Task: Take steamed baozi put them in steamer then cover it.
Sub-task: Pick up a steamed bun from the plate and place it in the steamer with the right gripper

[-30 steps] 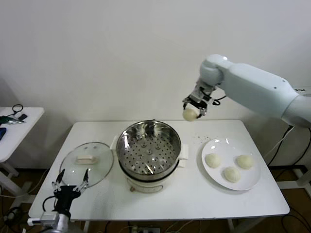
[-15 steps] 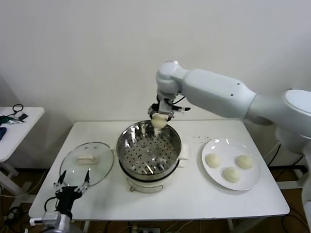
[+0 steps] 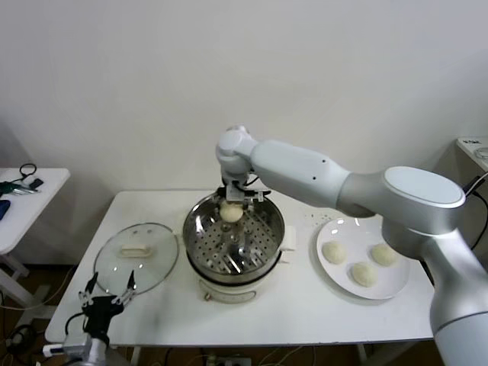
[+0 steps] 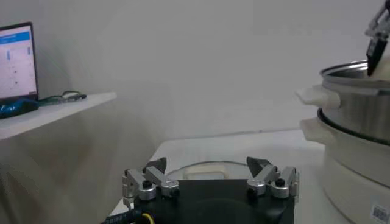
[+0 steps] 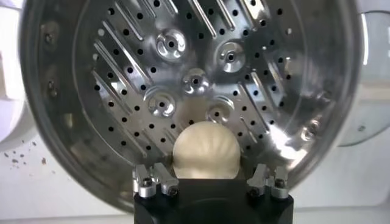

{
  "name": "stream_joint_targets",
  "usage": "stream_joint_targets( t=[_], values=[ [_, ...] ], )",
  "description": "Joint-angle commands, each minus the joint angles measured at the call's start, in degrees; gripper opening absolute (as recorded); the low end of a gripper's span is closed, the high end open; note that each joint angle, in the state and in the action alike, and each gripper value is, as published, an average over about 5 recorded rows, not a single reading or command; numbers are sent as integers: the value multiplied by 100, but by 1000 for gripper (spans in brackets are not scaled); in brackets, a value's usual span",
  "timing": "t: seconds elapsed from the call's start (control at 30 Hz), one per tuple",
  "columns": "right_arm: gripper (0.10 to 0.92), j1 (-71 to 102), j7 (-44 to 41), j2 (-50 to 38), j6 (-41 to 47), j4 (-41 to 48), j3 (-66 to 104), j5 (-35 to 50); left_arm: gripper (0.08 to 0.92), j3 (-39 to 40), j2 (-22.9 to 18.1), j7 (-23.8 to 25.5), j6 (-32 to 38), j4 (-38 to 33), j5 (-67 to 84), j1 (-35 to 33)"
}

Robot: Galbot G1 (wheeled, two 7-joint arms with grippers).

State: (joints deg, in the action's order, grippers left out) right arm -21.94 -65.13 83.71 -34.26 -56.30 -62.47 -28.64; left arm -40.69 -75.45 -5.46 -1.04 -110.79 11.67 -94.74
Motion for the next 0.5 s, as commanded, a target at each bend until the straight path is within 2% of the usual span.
stream_joint_targets(
  t=[0.03, 0.23, 0.4, 0.5],
  values=[
    [738, 255, 6, 202, -78, 314, 37, -229, 823, 3, 7, -72, -48, 40, 131, 7],
    [746, 243, -55, 168, 30, 263, 3, -116, 823, 0, 24, -69, -55, 64, 133, 25],
    [812, 172, -152, 85, 104, 193, -44, 136, 823, -2, 34, -65, -55, 71, 133, 19],
    [821, 84, -191, -9, 119, 75, -6, 182, 823, -7, 38, -62, -56, 64, 134, 15]
  ],
)
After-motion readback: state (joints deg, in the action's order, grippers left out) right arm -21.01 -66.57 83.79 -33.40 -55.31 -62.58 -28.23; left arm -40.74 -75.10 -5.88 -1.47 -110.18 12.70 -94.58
